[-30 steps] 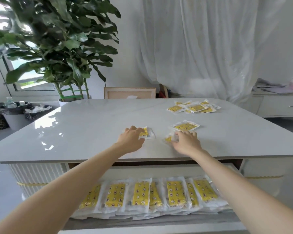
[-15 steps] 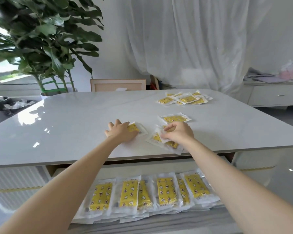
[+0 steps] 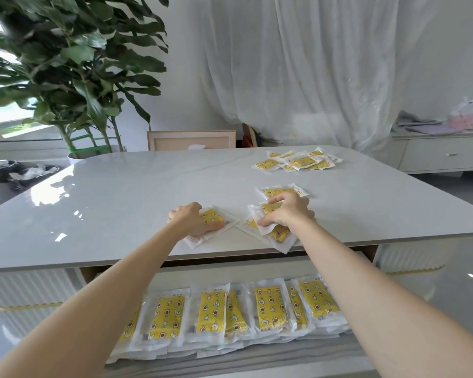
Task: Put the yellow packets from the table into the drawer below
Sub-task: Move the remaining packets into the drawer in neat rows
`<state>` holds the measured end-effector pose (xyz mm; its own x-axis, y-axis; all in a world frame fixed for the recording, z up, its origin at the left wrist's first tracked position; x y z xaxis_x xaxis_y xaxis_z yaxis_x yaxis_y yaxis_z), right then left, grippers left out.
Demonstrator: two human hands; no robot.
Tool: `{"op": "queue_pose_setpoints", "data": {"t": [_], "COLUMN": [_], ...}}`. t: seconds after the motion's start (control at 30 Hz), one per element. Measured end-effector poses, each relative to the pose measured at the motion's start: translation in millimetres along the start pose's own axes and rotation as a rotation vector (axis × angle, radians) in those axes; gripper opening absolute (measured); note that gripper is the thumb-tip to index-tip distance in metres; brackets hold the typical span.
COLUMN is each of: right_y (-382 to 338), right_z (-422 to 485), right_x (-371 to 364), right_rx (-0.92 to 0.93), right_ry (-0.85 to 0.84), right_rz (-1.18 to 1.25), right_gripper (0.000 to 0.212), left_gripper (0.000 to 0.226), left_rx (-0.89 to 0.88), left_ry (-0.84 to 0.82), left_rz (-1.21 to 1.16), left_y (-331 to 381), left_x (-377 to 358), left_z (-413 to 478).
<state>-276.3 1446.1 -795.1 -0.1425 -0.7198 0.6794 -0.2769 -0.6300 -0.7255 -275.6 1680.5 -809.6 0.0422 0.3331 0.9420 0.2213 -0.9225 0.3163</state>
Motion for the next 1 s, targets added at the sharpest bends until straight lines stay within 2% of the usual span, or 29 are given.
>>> {"op": "queue_pose_setpoints", "data": {"t": [0.2, 0.27, 0.37, 0.47, 0.57, 0.73, 0.83, 0.93, 1.0], "right_y": [-4.0, -2.5, -4.5, -12.8, -26.3, -37.6, -31.4, -20.1, -11.6], "right_z": [0.3, -1.5, -7.5, -18.3, -34.9, -67.8, -80.4, -92.0, -97.7], "right_x": [-4.2, -2.5, 2.3, 7.8, 12.0, 15.0, 16.3, 13.5, 8.6], "right_rx": [0.166, 0.208, 0.217, 0.209, 0.241, 0.274, 0.272, 0.242, 0.24], "right_ry": [-0.007, 0.005, 0.057, 0.035, -0.121, -0.46, -0.652, -0.847, -0.896], "right_rz": [-0.025, -0.009, 0.074, 0.218, 0.294, 0.267, 0.218, 0.167, 0.053], "right_gripper": [0.069, 0.059, 0.033, 0.025, 0.026, 0.025, 0.026, 0.026, 0.025], "left_gripper": [0.065, 0.06, 0.054, 0.048, 0.056, 0.033, 0.029, 0.026, 0.025], "left_rx": [-0.064, -0.068, -0.074, -0.089, -0.077, -0.073, -0.065, -0.076, -0.093], "left_ry": [-0.012, -0.043, -0.074, -0.127, -0.197, -0.339, -0.408, -0.42, -0.433], "left_rz": [-0.147, -0.161, -0.192, -0.319, -0.438, -0.49, -0.53, -0.479, -0.429], "left_y": [1.2, 0.0, 1.9, 5.4, 6.8, 2.6, -8.0, -24.5, -35.4], "left_x": [6.0, 5.2, 4.7, 10.4, 21.2, 31.2, 28.1, 19.3, 10.4], "left_z": [-5.8, -5.3, -9.1, -18.5, -31.7, -63.1, -84.2, -101.0, -110.5]}}
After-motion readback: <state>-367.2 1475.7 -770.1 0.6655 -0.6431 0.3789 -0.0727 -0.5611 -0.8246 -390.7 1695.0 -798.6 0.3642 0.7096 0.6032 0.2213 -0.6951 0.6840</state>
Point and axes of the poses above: each hand's wrist, its own z-axis towards the middle knuckle, its own x-axis out of the back of the hand, y = z × x, the point moved 4 cm from there along z, towards the middle knuckle
